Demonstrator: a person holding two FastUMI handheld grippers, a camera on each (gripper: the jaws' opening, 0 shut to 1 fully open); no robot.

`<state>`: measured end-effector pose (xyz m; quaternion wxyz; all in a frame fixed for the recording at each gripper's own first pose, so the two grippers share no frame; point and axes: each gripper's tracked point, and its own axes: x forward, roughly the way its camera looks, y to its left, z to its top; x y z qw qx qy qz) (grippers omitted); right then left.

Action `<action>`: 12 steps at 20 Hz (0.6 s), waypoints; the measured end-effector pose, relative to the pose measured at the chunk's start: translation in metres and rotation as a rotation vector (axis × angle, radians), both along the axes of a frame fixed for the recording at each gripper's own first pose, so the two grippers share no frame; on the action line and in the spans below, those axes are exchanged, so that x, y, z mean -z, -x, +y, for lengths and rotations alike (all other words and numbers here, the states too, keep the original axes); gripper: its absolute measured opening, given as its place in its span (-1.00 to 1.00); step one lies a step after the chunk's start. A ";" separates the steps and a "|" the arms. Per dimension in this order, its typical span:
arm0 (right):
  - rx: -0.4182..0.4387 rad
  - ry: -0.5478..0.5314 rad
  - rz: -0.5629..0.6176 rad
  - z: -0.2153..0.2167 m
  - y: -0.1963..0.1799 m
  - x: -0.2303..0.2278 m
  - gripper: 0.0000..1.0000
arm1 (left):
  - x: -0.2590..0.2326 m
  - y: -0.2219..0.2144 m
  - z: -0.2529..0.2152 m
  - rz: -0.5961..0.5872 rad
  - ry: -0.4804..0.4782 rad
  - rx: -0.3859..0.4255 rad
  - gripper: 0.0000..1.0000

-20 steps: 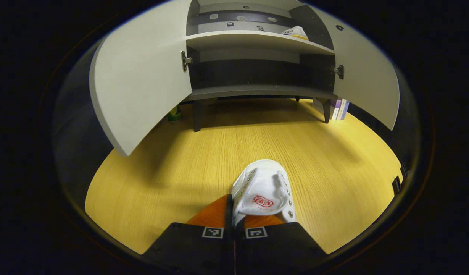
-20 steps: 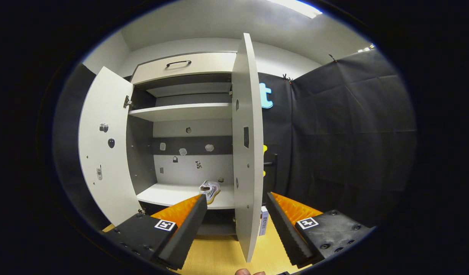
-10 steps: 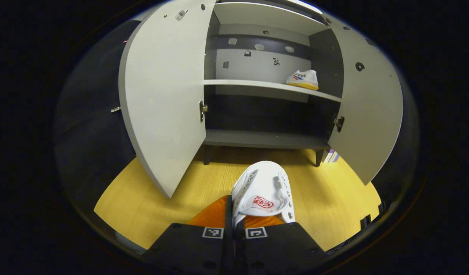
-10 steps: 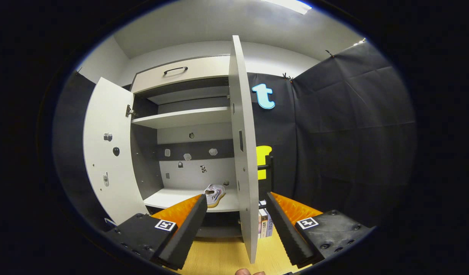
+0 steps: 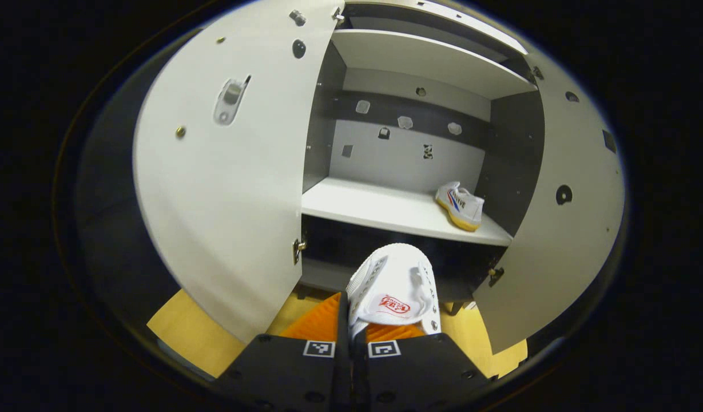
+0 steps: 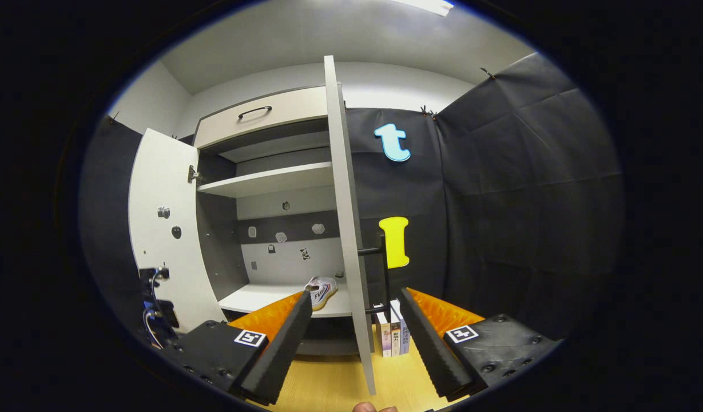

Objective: Grab one shoe with the right hand and put it into the shoe cabinet, grab the other shoe with the left hand and put it into the shoe cabinet; then close the right door with the right hand and the left door with the left hand.

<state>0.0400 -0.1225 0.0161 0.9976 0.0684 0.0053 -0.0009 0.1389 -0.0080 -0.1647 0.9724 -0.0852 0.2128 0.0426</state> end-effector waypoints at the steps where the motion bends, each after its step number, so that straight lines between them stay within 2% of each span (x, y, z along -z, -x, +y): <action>1: -0.002 0.003 -0.003 -0.003 0.000 -0.001 0.96 | -0.012 -0.012 -0.001 -0.009 0.001 -0.006 -0.87; 6: -0.012 -0.006 -0.006 -0.012 -0.003 0.001 0.96 | -0.065 -0.076 -0.006 -0.073 0.001 -0.029 -0.87; 12: -0.014 -0.012 -0.006 -0.026 -0.014 0.004 0.96 | -0.091 -0.153 -0.010 -0.081 -0.011 -0.036 -0.87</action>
